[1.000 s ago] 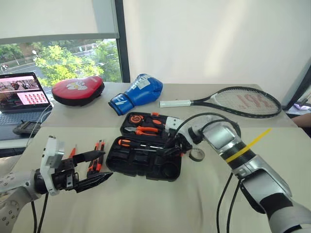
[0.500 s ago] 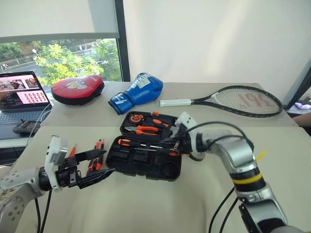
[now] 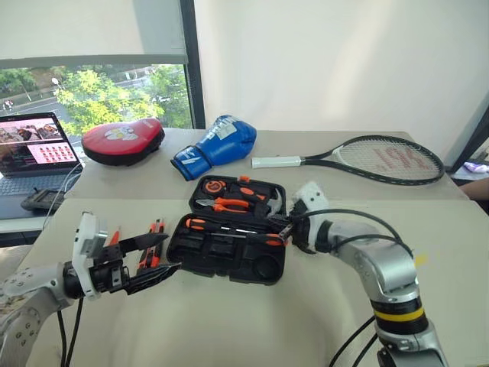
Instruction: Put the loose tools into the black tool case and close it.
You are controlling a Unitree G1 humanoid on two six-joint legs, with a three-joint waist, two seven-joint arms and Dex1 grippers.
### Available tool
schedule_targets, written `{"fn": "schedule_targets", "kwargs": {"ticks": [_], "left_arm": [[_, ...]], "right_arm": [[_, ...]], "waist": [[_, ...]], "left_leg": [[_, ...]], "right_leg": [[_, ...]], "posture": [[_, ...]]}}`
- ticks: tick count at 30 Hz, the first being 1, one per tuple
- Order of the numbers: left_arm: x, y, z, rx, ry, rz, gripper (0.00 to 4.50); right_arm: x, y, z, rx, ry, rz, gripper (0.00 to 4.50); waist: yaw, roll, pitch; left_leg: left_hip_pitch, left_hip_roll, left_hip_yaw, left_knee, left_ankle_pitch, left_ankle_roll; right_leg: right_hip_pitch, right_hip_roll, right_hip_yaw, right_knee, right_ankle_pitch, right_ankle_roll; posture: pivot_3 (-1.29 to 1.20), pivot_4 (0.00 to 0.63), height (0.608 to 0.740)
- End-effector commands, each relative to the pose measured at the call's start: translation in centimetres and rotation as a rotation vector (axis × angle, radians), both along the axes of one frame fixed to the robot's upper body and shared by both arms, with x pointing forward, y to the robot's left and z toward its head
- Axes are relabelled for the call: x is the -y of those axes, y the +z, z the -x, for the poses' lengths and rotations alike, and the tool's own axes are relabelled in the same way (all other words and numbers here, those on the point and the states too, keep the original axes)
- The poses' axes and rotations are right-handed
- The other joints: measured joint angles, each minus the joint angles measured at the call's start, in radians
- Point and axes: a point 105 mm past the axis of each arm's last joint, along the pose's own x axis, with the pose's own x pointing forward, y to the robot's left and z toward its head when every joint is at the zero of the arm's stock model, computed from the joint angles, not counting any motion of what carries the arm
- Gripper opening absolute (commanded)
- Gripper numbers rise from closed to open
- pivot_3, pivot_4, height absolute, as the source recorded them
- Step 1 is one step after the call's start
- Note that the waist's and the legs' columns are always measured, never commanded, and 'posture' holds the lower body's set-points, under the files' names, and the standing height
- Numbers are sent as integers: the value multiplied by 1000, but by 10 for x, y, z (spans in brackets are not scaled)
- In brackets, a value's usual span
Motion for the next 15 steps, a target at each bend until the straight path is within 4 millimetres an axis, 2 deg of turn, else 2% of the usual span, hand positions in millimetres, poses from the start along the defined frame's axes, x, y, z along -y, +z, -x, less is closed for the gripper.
{"fn": "schedule_targets", "kwargs": {"ticks": [1,9,15], "left_arm": [[2,6,2,47,-5,-3,4500],[2,6,0,52,-5,-2,4500],[3,5,1,49,-7,-4,4500]], "right_arm": [[11,14,5,80,-72,-18,11],[15,3,15,42,-95,35,11],[28,-8,22,0,-107,129,11]], "waist": [[0,0,0],[-2,0,0],[0,0,0]], "left_leg": [[0,0,0,0,0,0],[1,1,0,0,1,-1],[1,1,0,1,1,0]], "right_leg": [[0,0,0,0,0,0],[0,2,1,1,0,0],[1,2,1,1,0,0]], "posture": [[0,150,740],[0,150,740],[0,150,740]]}}
